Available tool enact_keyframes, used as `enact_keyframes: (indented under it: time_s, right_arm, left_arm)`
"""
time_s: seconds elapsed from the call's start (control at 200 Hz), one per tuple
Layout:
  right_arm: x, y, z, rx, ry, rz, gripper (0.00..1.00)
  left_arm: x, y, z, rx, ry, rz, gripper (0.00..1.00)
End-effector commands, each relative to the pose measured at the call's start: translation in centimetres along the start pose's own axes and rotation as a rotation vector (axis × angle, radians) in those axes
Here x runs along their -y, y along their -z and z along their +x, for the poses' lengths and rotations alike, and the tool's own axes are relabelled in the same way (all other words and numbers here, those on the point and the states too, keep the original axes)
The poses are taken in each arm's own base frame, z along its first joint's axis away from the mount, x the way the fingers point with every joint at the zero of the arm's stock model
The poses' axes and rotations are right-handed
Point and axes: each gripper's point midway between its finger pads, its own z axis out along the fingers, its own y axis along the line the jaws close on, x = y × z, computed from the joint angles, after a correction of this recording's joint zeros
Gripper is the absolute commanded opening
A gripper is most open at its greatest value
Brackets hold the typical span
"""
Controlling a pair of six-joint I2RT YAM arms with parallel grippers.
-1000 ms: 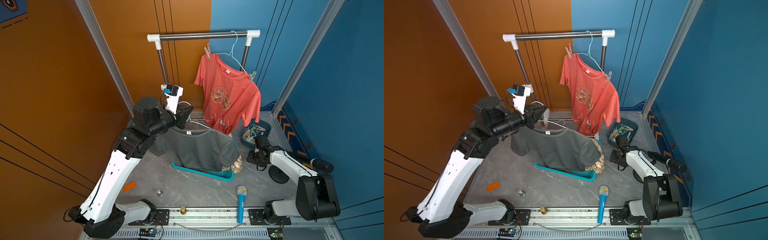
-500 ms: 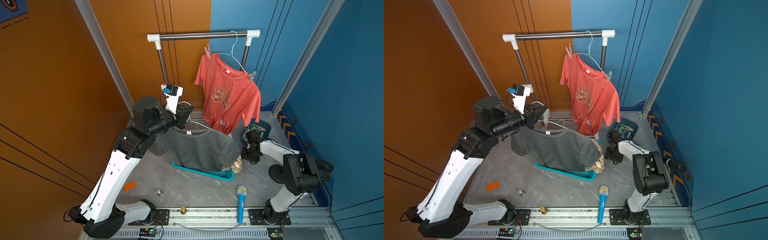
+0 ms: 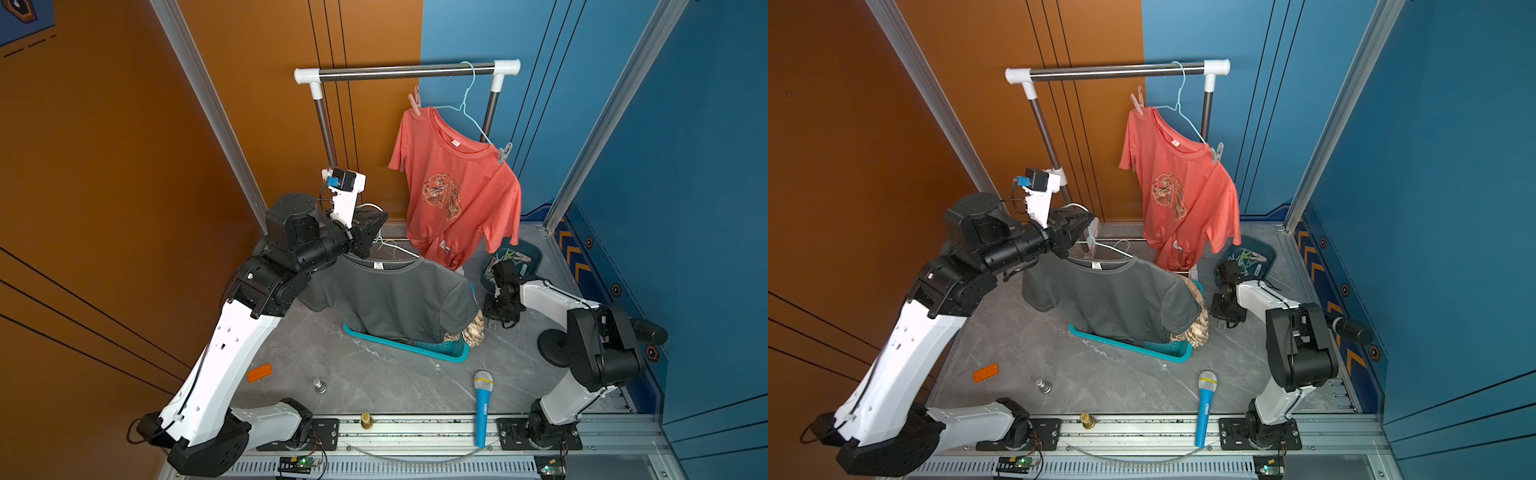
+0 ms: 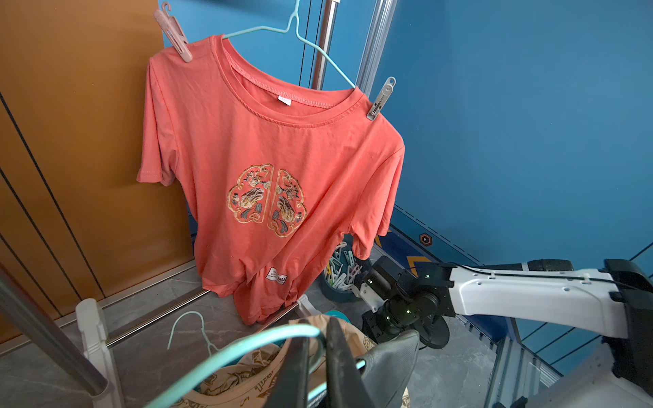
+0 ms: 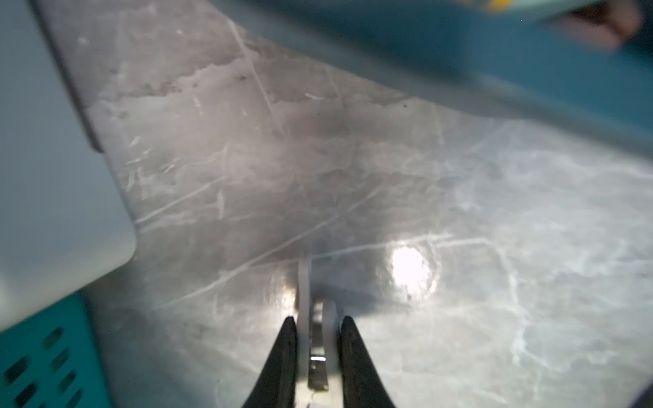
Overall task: Use clothespins to secure the t-shirt on both sides of the hanger
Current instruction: Pick up the clothespin from the center of the board.
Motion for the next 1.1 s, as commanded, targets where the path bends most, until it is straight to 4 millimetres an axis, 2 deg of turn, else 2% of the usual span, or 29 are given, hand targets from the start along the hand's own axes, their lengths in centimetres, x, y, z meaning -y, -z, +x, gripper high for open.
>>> enact_keyframes:
  time_s: [0.0,0.19,0.28,0.451,0.556,0.696,0.816,0.886,0.971,1.097]
  right_arm:
    - [-0.3,3.6,0.1,0.065,-0.028,-0.073,0.15]
    - [-0.1,11.1,0.7,0.277,-0.05,-0.222,0.09]
    - [-0.9,16.0,0.9,0.432,-0.026,-0.34,0.07]
    - [-5.1,26.4,1.6,0.701,0.105,-0.672,0.06]
    - [-8.1,32.7,2.0,0.8,0.22,-0.837,0.07]
    - [-12.9,39.1,2.8,0.867,0.421,-1.016,0.07]
    - [-16.3,42.7,3.4,0.894,0.556,-1.145,0.07]
    - [-18.1,43.8,3.8,0.876,0.614,-1.224,0.07]
    - [-19.8,43.9,4.2,0.84,0.668,-1.275,0.06]
    - [-21.0,43.4,4.6,0.827,0.714,-1.282,0.06]
  left_arm:
    - [0.7,0.9,-1.8,0.065,-0.011,0.032,0.13]
    - [0.8,1.6,-2.2,0.08,-0.013,0.039,0.13]
    - [1.0,1.8,-2.3,0.085,-0.01,0.05,0.13]
    - [1.5,2.1,-2.8,0.095,-0.004,0.077,0.13]
    - [2.1,2.2,-3.3,0.098,0.0,0.11,0.13]
    - [2.7,2.2,-3.8,0.101,0.005,0.141,0.13]
    - [2.7,2.1,-3.9,0.099,0.013,0.142,0.13]
    - [2.8,2.2,-4.0,0.1,0.017,0.147,0.13]
    - [2.9,2.3,-4.1,0.1,0.02,0.152,0.13]
    - [3.1,2.5,-4.3,0.105,0.022,0.156,0.13]
